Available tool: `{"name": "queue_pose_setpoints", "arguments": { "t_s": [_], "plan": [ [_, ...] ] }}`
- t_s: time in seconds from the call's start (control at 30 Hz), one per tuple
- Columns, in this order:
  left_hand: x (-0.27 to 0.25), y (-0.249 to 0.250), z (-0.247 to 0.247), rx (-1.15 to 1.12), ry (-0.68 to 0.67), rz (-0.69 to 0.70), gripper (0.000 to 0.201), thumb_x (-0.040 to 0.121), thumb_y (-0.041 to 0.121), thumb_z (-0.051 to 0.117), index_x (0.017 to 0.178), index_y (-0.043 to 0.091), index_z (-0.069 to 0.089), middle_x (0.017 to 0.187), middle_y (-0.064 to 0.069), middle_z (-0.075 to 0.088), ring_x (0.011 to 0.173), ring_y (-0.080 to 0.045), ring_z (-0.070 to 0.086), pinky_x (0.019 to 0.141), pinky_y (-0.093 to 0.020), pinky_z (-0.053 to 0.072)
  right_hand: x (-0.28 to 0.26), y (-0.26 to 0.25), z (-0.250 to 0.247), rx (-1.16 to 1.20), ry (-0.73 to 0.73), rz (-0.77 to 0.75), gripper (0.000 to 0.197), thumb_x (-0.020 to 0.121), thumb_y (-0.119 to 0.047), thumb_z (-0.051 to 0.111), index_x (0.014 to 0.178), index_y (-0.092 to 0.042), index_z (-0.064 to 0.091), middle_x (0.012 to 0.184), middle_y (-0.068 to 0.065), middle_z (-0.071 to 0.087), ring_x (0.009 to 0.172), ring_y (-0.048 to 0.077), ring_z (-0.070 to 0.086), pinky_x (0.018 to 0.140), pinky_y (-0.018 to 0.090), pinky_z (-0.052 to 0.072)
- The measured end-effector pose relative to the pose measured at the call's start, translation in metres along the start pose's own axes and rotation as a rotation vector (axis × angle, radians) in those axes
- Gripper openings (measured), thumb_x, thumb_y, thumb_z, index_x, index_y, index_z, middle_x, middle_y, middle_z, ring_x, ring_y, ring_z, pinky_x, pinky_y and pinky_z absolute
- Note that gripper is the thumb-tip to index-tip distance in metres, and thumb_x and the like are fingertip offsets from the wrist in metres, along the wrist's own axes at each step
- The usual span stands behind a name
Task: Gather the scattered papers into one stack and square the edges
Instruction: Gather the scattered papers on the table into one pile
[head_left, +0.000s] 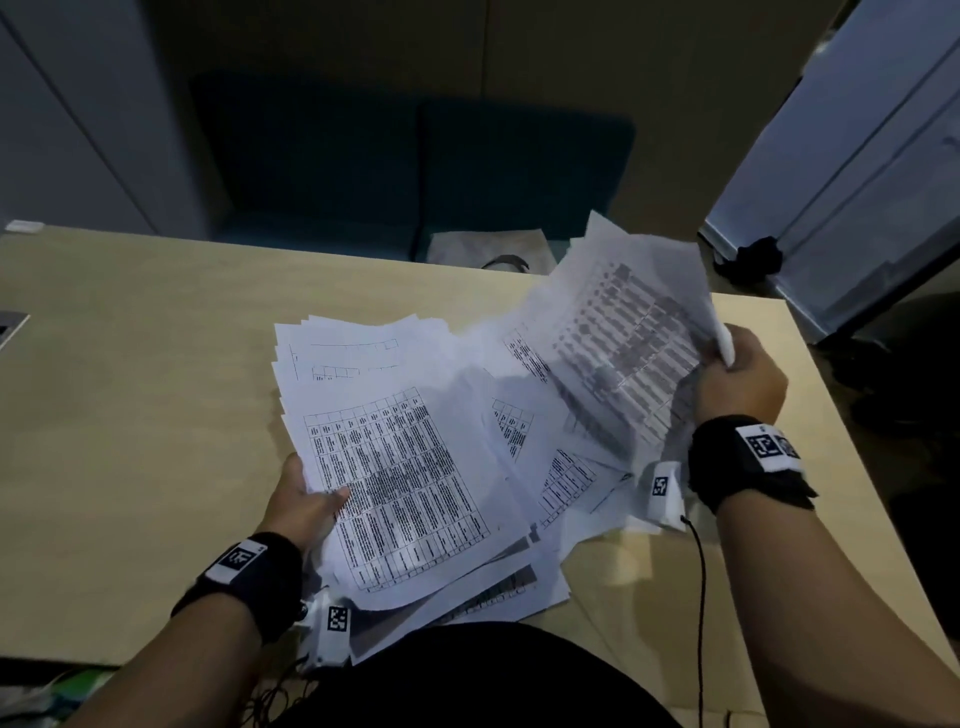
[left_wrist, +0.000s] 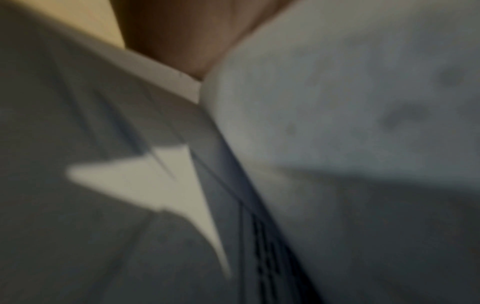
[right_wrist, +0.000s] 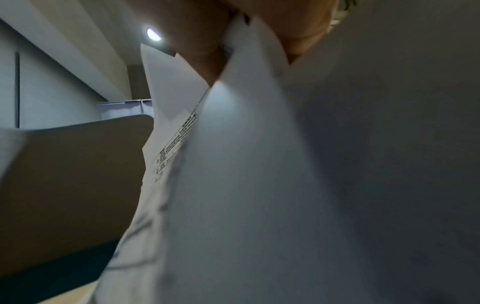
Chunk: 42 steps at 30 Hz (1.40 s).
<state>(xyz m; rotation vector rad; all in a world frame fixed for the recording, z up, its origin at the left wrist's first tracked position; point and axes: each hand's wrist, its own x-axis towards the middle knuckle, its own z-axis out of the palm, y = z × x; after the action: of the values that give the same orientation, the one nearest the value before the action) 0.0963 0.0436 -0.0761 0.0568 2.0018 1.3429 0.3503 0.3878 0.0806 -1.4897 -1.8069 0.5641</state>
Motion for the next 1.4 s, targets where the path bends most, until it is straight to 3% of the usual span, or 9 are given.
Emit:
{"name": "queue_pose_setpoints", "arguments": {
  "t_s": [0.3,0.43,0.57,0.67,0.93,1.1,1.27,1.33,1.4],
  "plan": [
    [-0.010,0.006,0.006,0.017,0.003,0.079,0.069,0.092,0.002,0.065,0.147,0.022,0.029,0.157,-0.004,0.034,0.138,-0.022,0.034,0.108,-0.037,0.027,0.021,-0.023,-0.056,0.326,0.411,-0.120,0.032,0.075,-0.004,0.041,0.091,-0.017,0.066,0.075,0.001,0.060,0.071,0.003,0.051,0.065,0.014,0.040],
    [-0.008,0.002,0.008,0.083,-0.025,0.030,0.079,0.092,0.012,0.067,0.153,0.025,0.018,0.163,-0.007,0.022,0.130,-0.030,0.047,0.095,-0.034,0.042,0.023,-0.047,-0.062,0.669,0.494,-0.151,0.019,0.077,-0.001,0.055,0.082,-0.017,0.065,0.078,0.015,0.063,0.076,0.012,0.057,0.077,0.043,0.053],
    [-0.012,0.004,0.016,-0.074,-0.068,0.123,0.096,0.086,-0.004,0.068,0.146,0.054,0.020,0.161,0.007,0.029,0.146,-0.024,0.029,0.115,-0.051,0.027,-0.001,-0.078,-0.051,0.858,0.211,-0.003,0.018,0.085,-0.003,0.061,0.103,-0.007,0.062,0.097,0.011,0.067,0.087,0.014,0.065,0.083,0.031,0.057],
    [-0.024,0.017,0.021,-0.128,-0.038,0.146,0.115,0.085,-0.016,0.062,0.142,0.067,0.007,0.158,0.024,0.008,0.145,-0.008,0.012,0.117,-0.050,0.018,-0.022,-0.083,-0.033,0.910,-0.084,0.157,0.017,0.091,-0.003,0.059,0.106,-0.011,0.061,0.083,-0.008,0.071,0.068,0.000,0.067,0.061,0.017,0.053],
    [-0.022,0.024,0.014,-0.024,-0.162,0.116,0.022,0.098,0.021,0.057,0.116,0.029,0.065,0.141,0.000,0.052,0.136,-0.019,0.044,0.109,-0.033,0.032,-0.069,-0.059,0.044,0.622,-0.615,0.452,0.021,0.089,0.002,0.059,0.108,-0.004,0.061,0.102,0.016,0.067,0.078,0.026,0.063,0.057,0.026,0.056],
    [-0.028,0.031,0.020,-0.097,-0.159,0.088,0.038,0.099,0.029,0.054,0.135,0.015,0.057,0.133,0.004,0.053,0.124,-0.011,0.046,0.099,-0.027,0.031,-0.075,-0.035,0.077,0.406,-0.760,0.691,0.014,0.088,0.003,0.055,0.101,-0.001,0.054,0.059,0.012,0.049,0.041,0.019,0.046,0.040,0.022,0.039],
    [-0.028,0.032,0.017,-0.084,-0.176,0.076,0.042,0.092,0.043,0.059,0.130,0.026,0.057,0.137,0.005,0.050,0.132,-0.013,0.042,0.108,-0.034,0.029,-0.082,-0.063,0.052,0.765,-0.961,0.730,0.034,0.091,0.005,0.049,0.123,0.013,0.050,0.110,0.034,0.057,0.079,0.036,0.064,0.060,0.042,0.058],
    [-0.025,0.031,0.016,-0.098,-0.170,0.104,0.054,0.079,0.059,0.064,0.124,0.029,0.060,0.139,0.002,0.052,0.132,-0.015,0.043,0.109,-0.034,0.029,-0.084,-0.073,0.035,0.872,-1.052,0.702,0.035,0.092,-0.001,0.051,0.125,0.008,0.053,0.121,0.032,0.058,0.083,0.035,0.068,0.065,0.041,0.060],
    [-0.030,0.037,0.016,-0.079,-0.197,0.107,0.044,0.094,0.045,0.055,0.134,0.026,0.055,0.147,0.000,0.047,0.138,-0.016,0.040,0.109,-0.031,0.027,-0.083,-0.075,0.026,0.958,-1.043,0.697,0.032,0.094,-0.002,0.048,0.126,0.005,0.053,0.118,0.027,0.063,0.079,0.028,0.072,0.060,0.033,0.058]
  ]
}}
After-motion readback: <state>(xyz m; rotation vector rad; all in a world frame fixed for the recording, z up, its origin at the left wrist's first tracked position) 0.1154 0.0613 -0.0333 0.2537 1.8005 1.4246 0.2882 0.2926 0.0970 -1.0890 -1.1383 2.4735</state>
